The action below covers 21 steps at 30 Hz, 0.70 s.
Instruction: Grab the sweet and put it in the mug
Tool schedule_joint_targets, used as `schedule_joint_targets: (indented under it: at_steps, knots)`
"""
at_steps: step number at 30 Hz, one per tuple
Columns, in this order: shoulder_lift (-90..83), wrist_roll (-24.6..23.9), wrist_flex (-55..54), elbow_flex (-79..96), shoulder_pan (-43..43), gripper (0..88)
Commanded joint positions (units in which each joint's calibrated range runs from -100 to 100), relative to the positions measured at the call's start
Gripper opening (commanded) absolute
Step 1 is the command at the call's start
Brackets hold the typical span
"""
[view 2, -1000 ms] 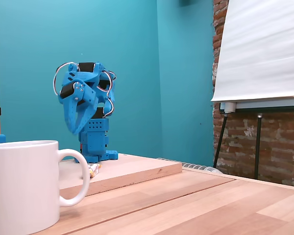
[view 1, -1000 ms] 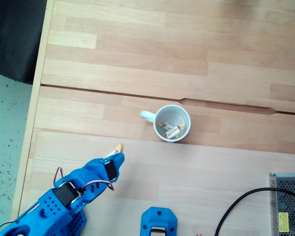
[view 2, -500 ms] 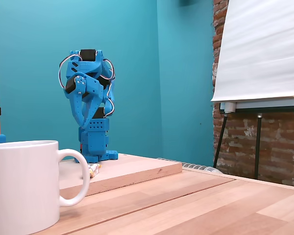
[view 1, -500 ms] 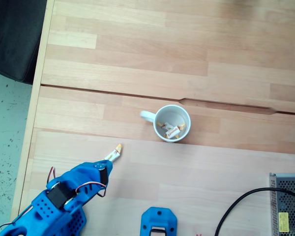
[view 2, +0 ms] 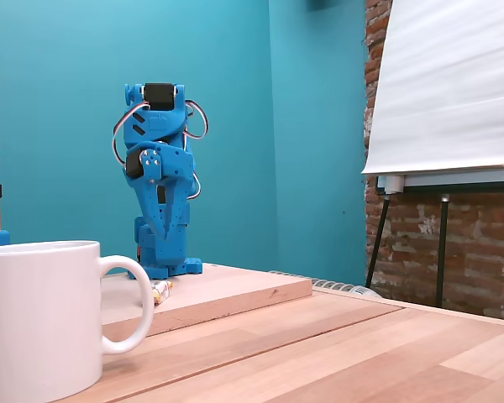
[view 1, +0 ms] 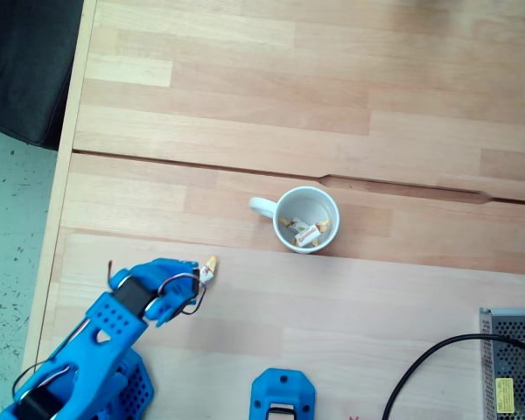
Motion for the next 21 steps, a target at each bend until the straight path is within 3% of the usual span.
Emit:
schedule_joint_targets:
  at_steps: [1, 21]
  knots:
    - [4.51, -1.32, 0.17, -5.13, -0.48, 0.0]
    - [8.90, -4.40, -0.80, -2.10, -0.55, 0.0]
